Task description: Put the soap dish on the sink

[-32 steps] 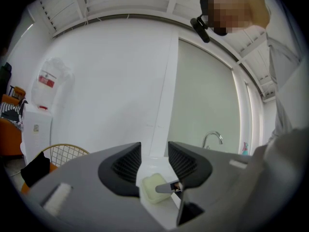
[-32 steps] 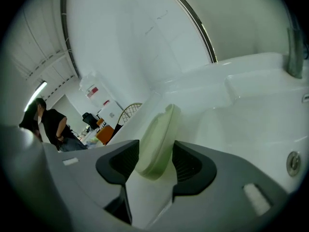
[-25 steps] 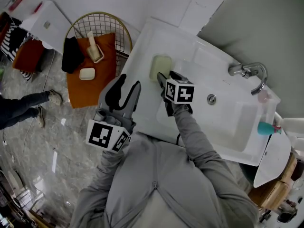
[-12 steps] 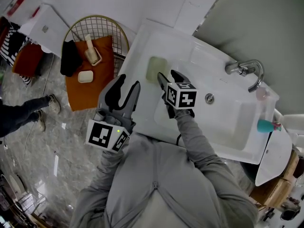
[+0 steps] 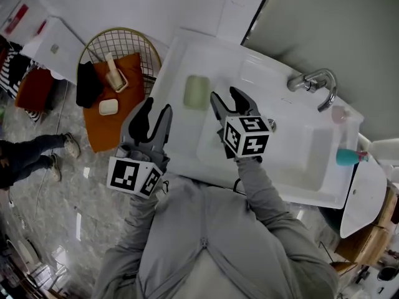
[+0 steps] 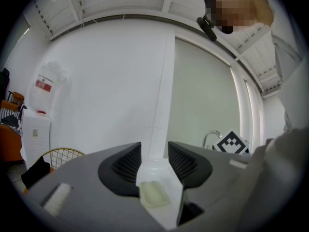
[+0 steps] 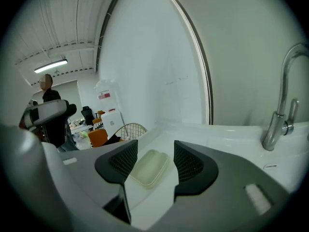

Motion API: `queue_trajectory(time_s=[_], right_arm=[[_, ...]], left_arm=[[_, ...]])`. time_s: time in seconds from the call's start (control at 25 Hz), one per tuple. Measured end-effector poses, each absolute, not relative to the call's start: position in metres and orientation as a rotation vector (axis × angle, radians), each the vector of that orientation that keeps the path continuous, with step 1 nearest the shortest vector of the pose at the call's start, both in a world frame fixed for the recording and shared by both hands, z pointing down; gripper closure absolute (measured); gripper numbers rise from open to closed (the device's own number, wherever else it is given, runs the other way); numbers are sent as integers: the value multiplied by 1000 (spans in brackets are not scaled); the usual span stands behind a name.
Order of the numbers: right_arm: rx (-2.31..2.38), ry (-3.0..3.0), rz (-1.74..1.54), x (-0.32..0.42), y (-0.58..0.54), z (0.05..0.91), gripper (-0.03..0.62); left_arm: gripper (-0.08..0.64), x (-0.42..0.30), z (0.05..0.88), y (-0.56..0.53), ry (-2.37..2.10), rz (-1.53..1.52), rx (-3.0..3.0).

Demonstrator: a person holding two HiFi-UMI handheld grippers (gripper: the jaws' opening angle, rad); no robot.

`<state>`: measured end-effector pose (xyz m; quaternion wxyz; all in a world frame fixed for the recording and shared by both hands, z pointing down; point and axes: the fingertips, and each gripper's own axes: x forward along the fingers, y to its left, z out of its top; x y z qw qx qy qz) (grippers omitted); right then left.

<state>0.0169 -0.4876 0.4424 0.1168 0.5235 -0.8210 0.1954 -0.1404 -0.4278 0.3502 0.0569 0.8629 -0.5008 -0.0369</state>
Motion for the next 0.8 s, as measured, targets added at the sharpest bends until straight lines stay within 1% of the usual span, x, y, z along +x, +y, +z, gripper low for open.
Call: queue_trajectory(time_s=[0.48,0.8], right_arm=[[1714,-2499,369,63,-450,368,377],[1718,-2555,281,71,-417,341,377]], left_arm=[[376,-128,341,-420,-1534,-101,2642],[376,-116,332,-409,-1542,-107,2655]])
